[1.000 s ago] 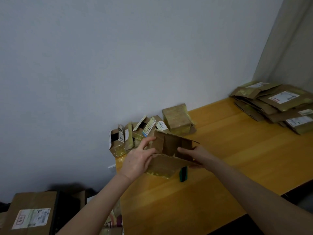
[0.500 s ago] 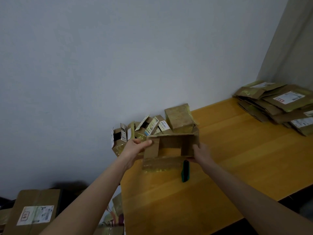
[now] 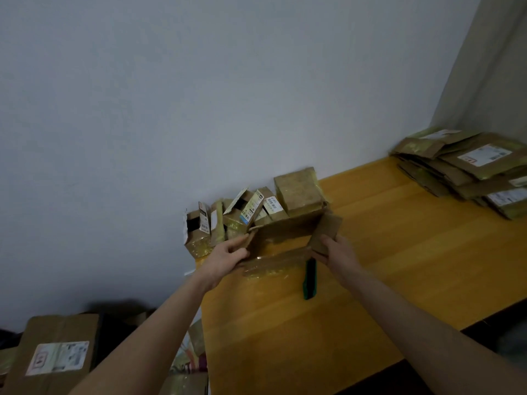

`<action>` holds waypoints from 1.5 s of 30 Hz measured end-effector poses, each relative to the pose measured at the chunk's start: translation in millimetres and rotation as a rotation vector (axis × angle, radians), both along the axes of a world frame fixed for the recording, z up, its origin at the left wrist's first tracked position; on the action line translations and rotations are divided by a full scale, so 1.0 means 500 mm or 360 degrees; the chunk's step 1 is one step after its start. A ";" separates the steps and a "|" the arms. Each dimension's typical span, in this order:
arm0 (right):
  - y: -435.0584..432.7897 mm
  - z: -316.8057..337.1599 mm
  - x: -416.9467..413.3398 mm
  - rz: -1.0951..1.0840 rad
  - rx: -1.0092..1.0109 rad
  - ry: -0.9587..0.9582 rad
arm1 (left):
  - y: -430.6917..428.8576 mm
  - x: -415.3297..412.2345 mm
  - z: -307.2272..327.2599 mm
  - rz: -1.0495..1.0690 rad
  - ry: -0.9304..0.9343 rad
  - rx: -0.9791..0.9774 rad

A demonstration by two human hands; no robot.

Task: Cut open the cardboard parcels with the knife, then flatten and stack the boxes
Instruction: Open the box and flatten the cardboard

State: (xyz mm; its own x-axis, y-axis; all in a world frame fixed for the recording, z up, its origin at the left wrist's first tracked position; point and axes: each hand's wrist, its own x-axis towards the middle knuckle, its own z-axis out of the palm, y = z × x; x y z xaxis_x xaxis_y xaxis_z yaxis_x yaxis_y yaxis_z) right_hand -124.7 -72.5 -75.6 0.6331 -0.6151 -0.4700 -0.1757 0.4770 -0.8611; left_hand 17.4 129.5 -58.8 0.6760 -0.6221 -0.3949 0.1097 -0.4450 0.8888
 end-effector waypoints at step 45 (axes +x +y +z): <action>0.108 -0.259 0.033 0.1555 -0.2028 0.1040 | 0.076 -0.054 -0.269 0.0609 -0.0315 0.1186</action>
State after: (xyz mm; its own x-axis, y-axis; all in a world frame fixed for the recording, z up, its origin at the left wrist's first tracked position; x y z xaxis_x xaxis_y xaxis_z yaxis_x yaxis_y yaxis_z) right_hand -108.3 -18.5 -205.0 0.8865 -0.3104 -0.3432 -0.4064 -0.8770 -0.2564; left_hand -9.9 167.7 -193.1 0.8859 0.0375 -0.4624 0.2452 -0.8839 0.3983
